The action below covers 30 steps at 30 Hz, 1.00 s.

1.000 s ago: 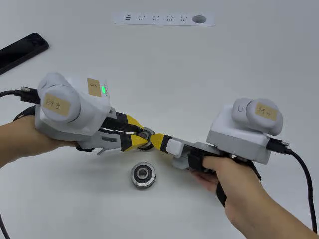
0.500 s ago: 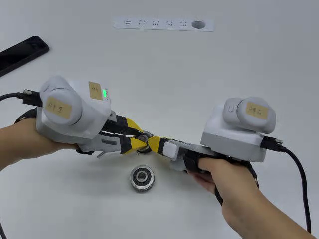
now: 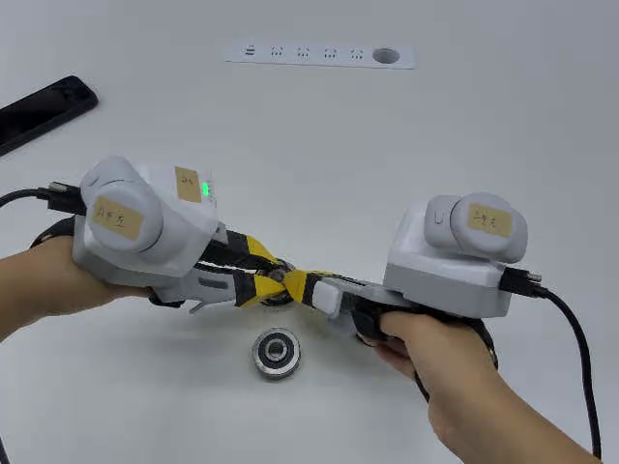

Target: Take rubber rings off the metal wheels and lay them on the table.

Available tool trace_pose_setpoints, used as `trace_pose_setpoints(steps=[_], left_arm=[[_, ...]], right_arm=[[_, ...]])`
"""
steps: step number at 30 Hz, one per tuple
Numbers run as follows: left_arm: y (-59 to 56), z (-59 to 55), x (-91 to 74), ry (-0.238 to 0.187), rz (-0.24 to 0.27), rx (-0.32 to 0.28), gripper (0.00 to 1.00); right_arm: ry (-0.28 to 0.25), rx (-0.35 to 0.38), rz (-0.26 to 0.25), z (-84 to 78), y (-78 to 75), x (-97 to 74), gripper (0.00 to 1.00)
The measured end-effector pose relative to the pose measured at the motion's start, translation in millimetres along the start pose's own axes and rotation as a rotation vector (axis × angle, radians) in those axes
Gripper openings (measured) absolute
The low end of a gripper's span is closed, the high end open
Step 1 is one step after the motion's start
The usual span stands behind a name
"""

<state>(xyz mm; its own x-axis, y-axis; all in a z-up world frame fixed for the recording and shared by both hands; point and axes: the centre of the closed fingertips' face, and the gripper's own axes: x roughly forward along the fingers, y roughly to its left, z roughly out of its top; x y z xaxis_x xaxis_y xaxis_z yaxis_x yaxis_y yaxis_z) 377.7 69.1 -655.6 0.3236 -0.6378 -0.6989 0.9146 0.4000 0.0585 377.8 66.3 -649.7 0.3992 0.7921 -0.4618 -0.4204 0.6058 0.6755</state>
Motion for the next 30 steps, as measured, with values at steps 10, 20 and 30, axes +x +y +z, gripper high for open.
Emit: trace_pose_setpoints(steps=[10, 20, 30], left_arm=[[-0.5, 0.5, 0.0, 0.001, 0.000, 0.000, 0.13], [-1.4, 1.2, 0.2, 0.026, 0.012, 0.030, 0.13], [-2.2, 2.3, 0.2, 0.036, 0.029, 0.009, 0.14]], right_arm=[[0.009, 0.010, -0.011, -2.4, -3.4, -0.8, 0.00], [0.004, 0.086, -0.004, -2.2, -5.6, -1.3, 0.01], [-0.007, 0.118, 0.000, -2.2, -5.9, -1.7, 0.02]])
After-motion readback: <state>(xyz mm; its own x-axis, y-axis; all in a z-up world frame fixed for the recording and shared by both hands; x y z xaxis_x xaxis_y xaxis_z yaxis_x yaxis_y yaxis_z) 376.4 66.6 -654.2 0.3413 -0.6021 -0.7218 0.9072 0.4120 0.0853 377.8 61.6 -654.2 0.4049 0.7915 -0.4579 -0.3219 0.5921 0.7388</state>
